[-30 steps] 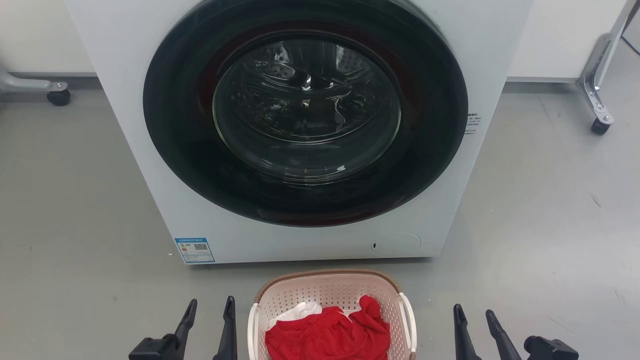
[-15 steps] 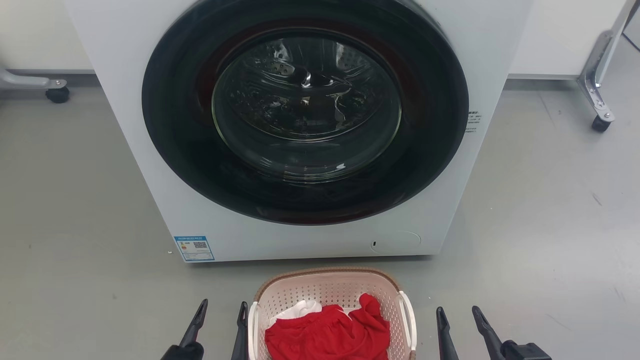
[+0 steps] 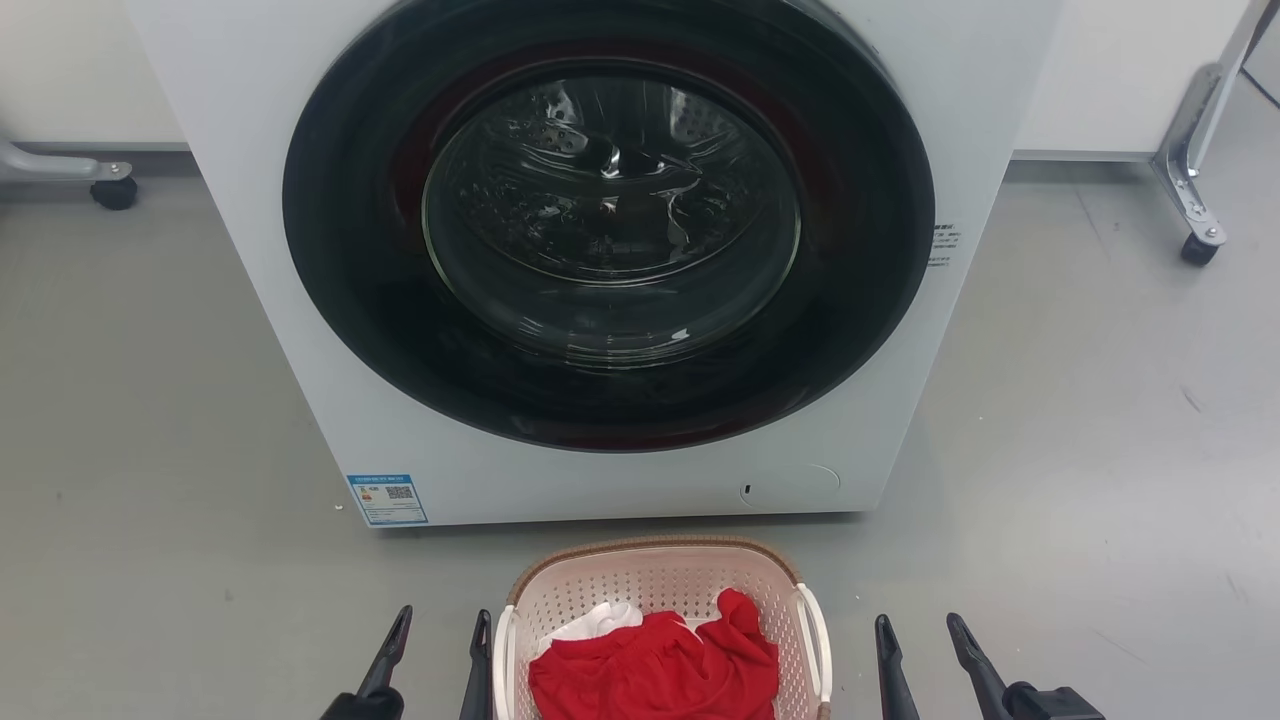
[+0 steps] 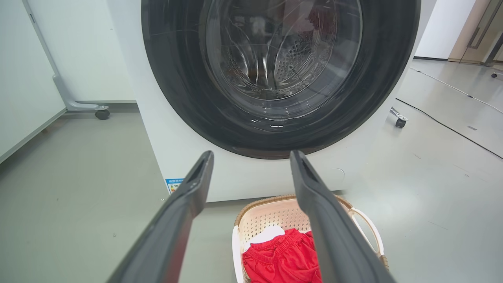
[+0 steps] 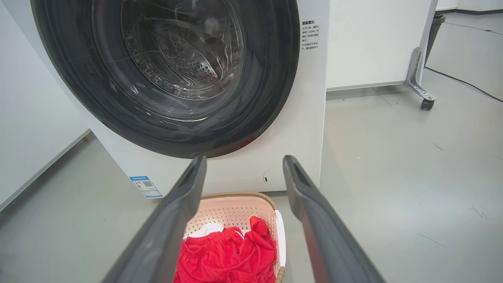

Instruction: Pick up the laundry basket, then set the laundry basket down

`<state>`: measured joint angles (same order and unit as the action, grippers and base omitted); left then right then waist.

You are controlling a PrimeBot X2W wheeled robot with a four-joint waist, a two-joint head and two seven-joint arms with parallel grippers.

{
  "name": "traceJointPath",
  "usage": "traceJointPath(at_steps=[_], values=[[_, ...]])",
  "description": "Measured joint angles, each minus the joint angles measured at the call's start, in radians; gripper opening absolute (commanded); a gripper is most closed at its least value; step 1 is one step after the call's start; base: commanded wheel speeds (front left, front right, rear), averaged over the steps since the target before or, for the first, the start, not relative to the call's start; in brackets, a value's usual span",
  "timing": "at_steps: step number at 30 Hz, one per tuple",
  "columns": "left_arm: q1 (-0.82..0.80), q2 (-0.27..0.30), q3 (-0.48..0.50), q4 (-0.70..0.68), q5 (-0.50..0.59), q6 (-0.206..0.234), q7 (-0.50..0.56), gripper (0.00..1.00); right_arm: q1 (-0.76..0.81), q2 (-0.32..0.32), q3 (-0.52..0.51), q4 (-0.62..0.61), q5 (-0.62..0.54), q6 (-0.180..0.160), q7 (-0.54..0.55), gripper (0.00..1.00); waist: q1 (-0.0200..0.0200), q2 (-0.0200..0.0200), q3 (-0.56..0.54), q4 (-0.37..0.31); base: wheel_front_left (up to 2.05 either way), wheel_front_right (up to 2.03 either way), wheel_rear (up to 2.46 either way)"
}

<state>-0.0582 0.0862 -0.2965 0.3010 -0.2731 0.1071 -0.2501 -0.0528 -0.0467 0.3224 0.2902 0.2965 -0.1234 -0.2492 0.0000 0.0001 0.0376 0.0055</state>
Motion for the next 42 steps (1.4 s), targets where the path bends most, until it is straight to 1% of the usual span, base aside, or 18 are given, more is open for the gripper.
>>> traceJointPath(at_steps=[17, 19, 23, 32, 40, 42], values=[[0.000, -0.007, 0.011, 0.012, -0.008, -0.003, 0.000, 1.00, 0.000, 0.000, 0.007, 0.000, 0.004, 0.000, 0.000, 1.00, 0.0000, 0.0000, -0.002, 0.000, 0.00, 0.00, 0.00], [0.000, -0.007, 0.013, 0.012, -0.008, -0.010, 0.000, 1.00, 0.001, 0.000, 0.007, -0.001, 0.007, 0.000, 0.000, 1.00, 0.0000, 0.0000, 0.000, 0.000, 0.00, 0.00, 0.00], [0.000, -0.008, 0.015, 0.010, -0.008, -0.011, 0.000, 1.00, 0.004, 0.000, 0.007, -0.012, 0.007, 0.000, 0.000, 1.00, 0.0000, 0.0000, 0.012, 0.000, 0.00, 0.00, 0.00], [-0.037, -0.008, 0.024, -0.002, -0.007, -0.012, -0.002, 1.00, -0.023, 0.000, -0.003, -0.020, 0.006, 0.000, 0.000, 1.00, 0.0000, 0.0000, 0.076, -0.001, 0.00, 0.00, 0.00], [-0.131, 0.000, 0.038, 0.013, -0.004, -0.019, -0.002, 1.00, -0.142, -0.001, -0.028, 0.018, 0.005, 0.002, 0.000, 1.00, 0.0001, 0.0000, 0.171, -0.008, 0.00, 0.00, 0.00], [-0.167, 0.001, 0.040, 0.029, -0.004, -0.020, -0.002, 1.00, -0.173, -0.001, -0.037, 0.036, 0.005, 0.010, 0.000, 1.00, 0.0001, 0.0000, 0.198, -0.009, 0.00, 0.00, 0.00]])
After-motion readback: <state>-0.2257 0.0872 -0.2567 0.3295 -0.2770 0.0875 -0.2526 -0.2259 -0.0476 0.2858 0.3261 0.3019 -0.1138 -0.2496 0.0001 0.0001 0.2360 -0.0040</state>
